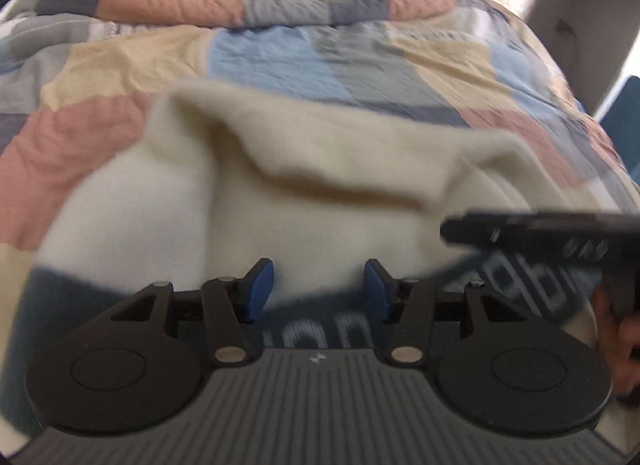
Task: Fold large clothes
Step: 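Lower the sweater onto the quilt and open both grippers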
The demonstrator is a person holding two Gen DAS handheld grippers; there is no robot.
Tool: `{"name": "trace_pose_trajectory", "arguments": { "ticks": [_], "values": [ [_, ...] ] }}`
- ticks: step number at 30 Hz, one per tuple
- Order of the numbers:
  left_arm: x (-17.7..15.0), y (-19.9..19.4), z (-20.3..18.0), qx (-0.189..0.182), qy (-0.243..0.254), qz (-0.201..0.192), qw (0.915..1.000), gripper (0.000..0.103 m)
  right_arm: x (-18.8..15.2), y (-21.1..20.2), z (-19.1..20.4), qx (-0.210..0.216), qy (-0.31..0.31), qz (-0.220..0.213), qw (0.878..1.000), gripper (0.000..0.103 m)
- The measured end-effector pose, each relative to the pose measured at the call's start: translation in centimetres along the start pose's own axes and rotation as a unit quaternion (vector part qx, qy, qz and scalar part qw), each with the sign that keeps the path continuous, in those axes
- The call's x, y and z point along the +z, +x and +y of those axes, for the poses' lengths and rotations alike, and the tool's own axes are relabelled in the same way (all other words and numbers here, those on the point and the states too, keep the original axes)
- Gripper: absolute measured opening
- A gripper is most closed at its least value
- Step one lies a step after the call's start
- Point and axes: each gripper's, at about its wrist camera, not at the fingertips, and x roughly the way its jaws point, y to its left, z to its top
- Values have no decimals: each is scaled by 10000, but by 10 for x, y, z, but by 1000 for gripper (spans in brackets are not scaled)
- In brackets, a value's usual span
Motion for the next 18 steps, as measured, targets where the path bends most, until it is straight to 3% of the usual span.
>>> {"name": "trace_pose_trajectory", "arguments": {
  "ticks": [1,3,7,11,14,18],
  "values": [
    [5,4,0,90,8,-72,9999,56,2,8,-1,-151,9,32,9999,28],
    [17,13,1,259,-35,-203,9995,56,10,25,-3,-405,-46,-19,9992,24],
    [50,34,12,501,-304,-445,9973,56,34,48,-10,-636,-8,-295,9975,25],
    [80,54,20,624,-378,-675,9950,56,58,57,-16,-634,-96,-851,9943,27],
    [97,77,25,722,-484,-572,9946,56,72,77,-28,-704,-17,-672,9952,27],
    [96,92,27,777,-490,-502,9945,56,72,89,-31,-732,-88,-613,9954,27]
  ]
}}
